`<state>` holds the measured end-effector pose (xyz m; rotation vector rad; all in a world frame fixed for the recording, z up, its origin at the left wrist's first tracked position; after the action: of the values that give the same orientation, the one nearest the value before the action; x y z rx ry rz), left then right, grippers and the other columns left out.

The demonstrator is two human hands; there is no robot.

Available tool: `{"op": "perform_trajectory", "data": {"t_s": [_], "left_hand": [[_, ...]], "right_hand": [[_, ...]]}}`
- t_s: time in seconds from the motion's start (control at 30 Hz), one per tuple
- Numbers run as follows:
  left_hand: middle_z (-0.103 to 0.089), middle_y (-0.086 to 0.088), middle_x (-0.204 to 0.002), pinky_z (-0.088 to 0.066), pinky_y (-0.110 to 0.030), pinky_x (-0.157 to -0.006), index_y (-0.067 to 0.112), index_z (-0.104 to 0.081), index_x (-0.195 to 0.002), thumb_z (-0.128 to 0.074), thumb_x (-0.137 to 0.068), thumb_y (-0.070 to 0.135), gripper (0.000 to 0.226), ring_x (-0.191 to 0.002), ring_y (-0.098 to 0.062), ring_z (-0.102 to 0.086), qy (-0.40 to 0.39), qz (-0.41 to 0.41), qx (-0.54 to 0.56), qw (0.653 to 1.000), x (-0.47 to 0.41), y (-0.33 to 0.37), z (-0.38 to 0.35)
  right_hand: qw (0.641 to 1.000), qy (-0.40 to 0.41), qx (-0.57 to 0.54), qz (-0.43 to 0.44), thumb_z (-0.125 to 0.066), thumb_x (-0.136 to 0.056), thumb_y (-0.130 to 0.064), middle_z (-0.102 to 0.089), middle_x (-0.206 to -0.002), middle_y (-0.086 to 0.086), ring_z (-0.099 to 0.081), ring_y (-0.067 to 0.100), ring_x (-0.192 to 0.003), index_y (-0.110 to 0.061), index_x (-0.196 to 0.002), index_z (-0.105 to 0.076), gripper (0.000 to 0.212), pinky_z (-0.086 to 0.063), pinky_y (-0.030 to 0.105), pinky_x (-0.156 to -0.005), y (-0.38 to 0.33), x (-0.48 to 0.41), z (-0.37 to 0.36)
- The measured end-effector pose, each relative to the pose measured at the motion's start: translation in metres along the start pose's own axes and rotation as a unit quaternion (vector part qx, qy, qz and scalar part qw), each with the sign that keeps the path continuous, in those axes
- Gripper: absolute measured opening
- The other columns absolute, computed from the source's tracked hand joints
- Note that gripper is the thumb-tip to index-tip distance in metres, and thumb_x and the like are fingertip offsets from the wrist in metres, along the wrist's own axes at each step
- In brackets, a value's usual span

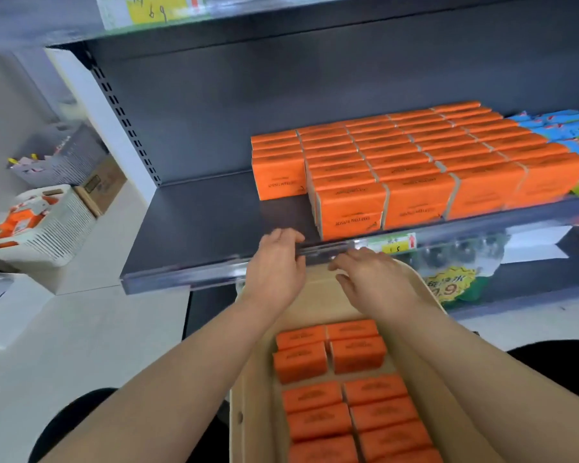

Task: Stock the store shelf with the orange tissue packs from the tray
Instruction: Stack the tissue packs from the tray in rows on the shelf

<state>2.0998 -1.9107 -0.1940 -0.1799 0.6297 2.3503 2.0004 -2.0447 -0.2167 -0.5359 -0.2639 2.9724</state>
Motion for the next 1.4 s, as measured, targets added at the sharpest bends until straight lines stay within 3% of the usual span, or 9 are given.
{"op": "perform_trajectory", "data": {"t_s": [0.07, 0.17, 0.37, 0.6, 0.87, 1.03, 1.2, 1.3, 1.4], "left_hand": [[-0.057, 0.003, -0.122, -0.043, -0.031, -0.09, 0.022, -0.054, -0.122, -0.052, -0.09, 0.019, 0.032, -0.113, -0.018, -0.052, -0.076, 0.045, -0.004, 0.996, 0.027, -0.006, -0.026], [-0.061, -0.002, -0.12, -0.048, -0.035, -0.091, 0.022, -0.054, -0.119, -0.05, -0.09, 0.021, 0.029, -0.111, -0.022, -0.058, -0.191, 0.102, -0.007, 0.976, 0.068, -0.017, -0.068], [-0.06, -0.005, -0.119, -0.046, -0.034, -0.094, 0.018, -0.055, -0.113, -0.042, -0.09, 0.009, 0.028, -0.111, -0.023, -0.058, -0.273, 0.177, -0.054, 0.944, 0.131, -0.045, -0.115], [-0.055, -0.004, -0.125, -0.046, -0.035, -0.096, 0.019, -0.05, -0.123, -0.041, -0.088, 0.008, 0.038, -0.117, -0.023, -0.052, -0.286, 0.128, -0.073, 0.947, 0.134, -0.041, -0.13], [-0.055, -0.003, -0.126, -0.044, -0.033, -0.096, 0.017, -0.053, -0.122, -0.04, -0.088, 0.003, 0.039, -0.118, -0.022, -0.051, -0.277, 0.116, -0.074, 0.951, 0.134, -0.041, -0.133], [-0.053, -0.003, -0.125, -0.045, -0.033, -0.095, 0.017, -0.051, -0.121, -0.042, -0.088, 0.002, 0.038, -0.118, -0.022, -0.05, -0.282, 0.11, -0.089, 0.949, 0.135, -0.04, -0.133], [-0.054, -0.003, -0.125, -0.045, -0.032, -0.095, 0.017, -0.052, -0.122, -0.042, -0.088, 0.003, 0.038, -0.117, -0.021, -0.05, -0.285, 0.111, -0.092, 0.948, 0.138, -0.04, -0.133], [-0.054, -0.003, -0.125, -0.044, -0.032, -0.096, 0.017, -0.052, -0.123, -0.04, -0.089, 0.002, 0.039, -0.118, -0.021, -0.049, -0.281, 0.11, -0.093, 0.949, 0.138, -0.04, -0.132], [-0.054, -0.004, -0.126, -0.044, -0.032, -0.097, 0.016, -0.051, -0.124, -0.039, -0.089, 0.001, 0.04, -0.119, -0.021, -0.049, -0.282, 0.112, -0.094, 0.948, 0.138, -0.04, -0.131]], "right_hand": [[0.997, -0.071, 0.003, -0.033, -0.055, -0.088, -0.023, -0.063, -0.107, -0.003, -0.058, 0.022, -0.105, -0.028, -0.111, -0.063, 0.024, -0.045, 0.035, -0.085, 0.005, 0.026, -0.024], [0.982, -0.168, -0.009, -0.09, -0.047, -0.092, -0.025, -0.058, -0.114, -0.004, -0.056, 0.023, -0.109, -0.031, -0.116, -0.057, 0.027, -0.046, 0.034, -0.084, 0.016, 0.065, -0.058], [0.933, -0.322, -0.009, -0.158, -0.048, -0.088, -0.02, -0.062, -0.121, -0.002, -0.058, 0.022, -0.111, -0.03, -0.116, -0.058, 0.031, -0.046, 0.03, -0.088, 0.041, 0.124, -0.104], [0.925, -0.363, -0.014, -0.112, -0.063, -0.084, -0.035, -0.054, -0.127, -0.001, -0.05, 0.02, -0.119, -0.029, -0.122, -0.053, 0.04, -0.043, 0.031, -0.095, 0.034, 0.119, -0.129], [0.932, -0.335, 0.011, -0.14, -0.047, -0.095, -0.039, -0.053, -0.129, -0.002, -0.045, 0.019, -0.124, -0.028, -0.125, -0.051, 0.033, -0.038, 0.034, -0.097, 0.037, 0.124, -0.141], [0.923, -0.36, 0.014, -0.135, -0.052, -0.091, -0.043, -0.051, -0.13, -0.003, -0.042, 0.019, -0.127, -0.03, -0.128, -0.048, 0.04, -0.035, 0.035, -0.097, 0.035, 0.123, -0.141], [0.929, -0.346, 0.017, -0.127, -0.04, -0.097, -0.041, -0.051, -0.13, -0.001, -0.042, 0.022, -0.125, -0.028, -0.129, -0.048, 0.035, -0.035, 0.035, -0.096, 0.03, 0.121, -0.14], [0.913, -0.387, 0.005, -0.125, -0.047, -0.092, -0.049, -0.05, -0.13, 0.0, -0.042, 0.022, -0.125, -0.027, -0.131, -0.048, 0.044, -0.035, 0.036, -0.097, 0.029, 0.124, -0.14], [0.909, -0.396, -0.007, -0.126, -0.053, -0.091, -0.043, -0.05, -0.131, 0.0, -0.043, 0.022, -0.125, -0.027, -0.132, -0.046, 0.045, -0.034, 0.036, -0.098, 0.028, 0.123, -0.14]]}}
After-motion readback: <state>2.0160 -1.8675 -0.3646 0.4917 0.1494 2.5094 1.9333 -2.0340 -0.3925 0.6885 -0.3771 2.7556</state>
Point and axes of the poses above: each hand's wrist, its own x-axis away from the middle knuckle, its own z-axis out of the back of the hand, y = z × x, the point moved 2 cm from there along -x, towards the middle knuckle
